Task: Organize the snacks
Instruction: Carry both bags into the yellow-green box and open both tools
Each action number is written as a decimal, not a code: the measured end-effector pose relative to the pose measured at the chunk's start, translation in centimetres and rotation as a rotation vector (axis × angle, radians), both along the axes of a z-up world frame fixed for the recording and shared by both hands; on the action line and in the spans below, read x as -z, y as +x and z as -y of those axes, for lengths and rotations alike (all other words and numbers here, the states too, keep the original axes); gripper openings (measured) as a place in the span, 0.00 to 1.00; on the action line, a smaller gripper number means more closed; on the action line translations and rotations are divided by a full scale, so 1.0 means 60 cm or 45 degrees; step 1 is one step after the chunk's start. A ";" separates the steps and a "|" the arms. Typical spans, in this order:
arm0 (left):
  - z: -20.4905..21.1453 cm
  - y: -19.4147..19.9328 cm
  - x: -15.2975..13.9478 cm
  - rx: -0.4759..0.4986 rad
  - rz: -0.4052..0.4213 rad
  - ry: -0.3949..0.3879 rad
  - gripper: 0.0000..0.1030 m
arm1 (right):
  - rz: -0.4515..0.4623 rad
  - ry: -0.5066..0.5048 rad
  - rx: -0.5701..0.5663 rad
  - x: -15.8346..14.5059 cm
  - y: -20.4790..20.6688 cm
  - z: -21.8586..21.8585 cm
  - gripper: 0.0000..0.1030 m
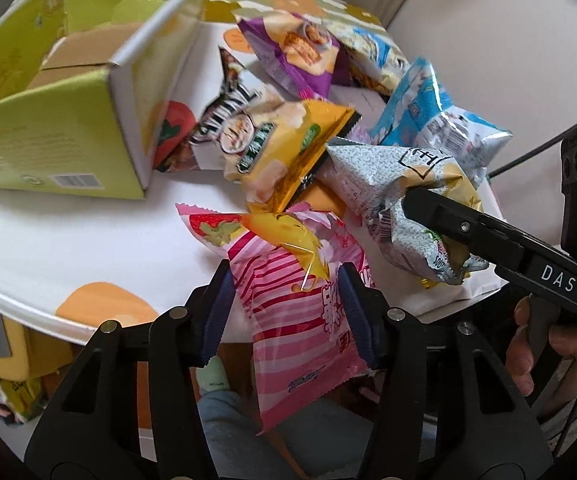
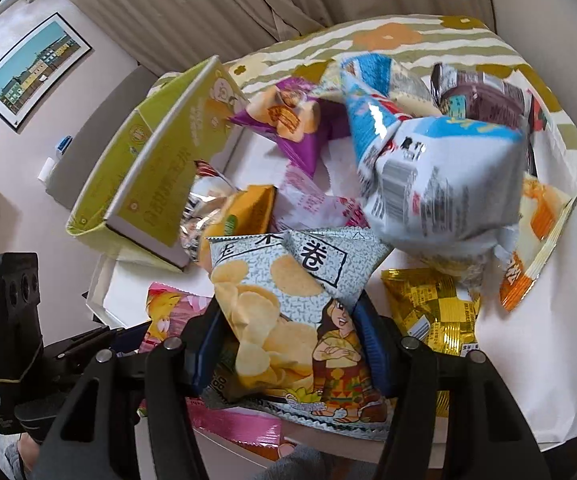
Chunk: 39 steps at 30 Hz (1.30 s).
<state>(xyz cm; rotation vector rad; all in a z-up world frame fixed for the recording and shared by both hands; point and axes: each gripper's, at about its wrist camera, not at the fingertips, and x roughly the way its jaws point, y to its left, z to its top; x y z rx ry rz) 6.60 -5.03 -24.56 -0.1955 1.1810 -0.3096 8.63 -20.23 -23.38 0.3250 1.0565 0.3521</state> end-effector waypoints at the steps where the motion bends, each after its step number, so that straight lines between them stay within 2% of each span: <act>1: -0.007 -0.005 -0.008 -0.011 0.008 -0.004 0.47 | 0.014 -0.003 -0.006 -0.008 -0.002 -0.001 0.54; 7: -0.032 -0.017 -0.057 -0.095 0.073 -0.047 0.46 | 0.080 -0.003 -0.031 -0.051 -0.004 -0.016 0.54; 15: -0.075 -0.015 -0.174 -0.195 0.264 -0.075 0.46 | 0.199 -0.014 -0.072 -0.138 0.005 -0.033 0.54; 23: -0.168 0.073 -0.269 -0.253 0.435 -0.089 0.46 | 0.349 -0.053 -0.124 -0.228 0.067 -0.100 0.54; 32: -0.319 0.249 -0.292 -0.233 0.455 -0.063 0.46 | 0.400 -0.062 -0.086 -0.262 0.199 -0.232 0.54; 35: -0.360 0.315 -0.279 -0.208 0.424 -0.027 0.46 | 0.388 -0.080 -0.066 -0.259 0.244 -0.274 0.54; 39: -0.393 0.401 -0.237 -0.134 0.359 -0.006 0.46 | 0.348 -0.108 -0.022 -0.238 0.302 -0.322 0.54</act>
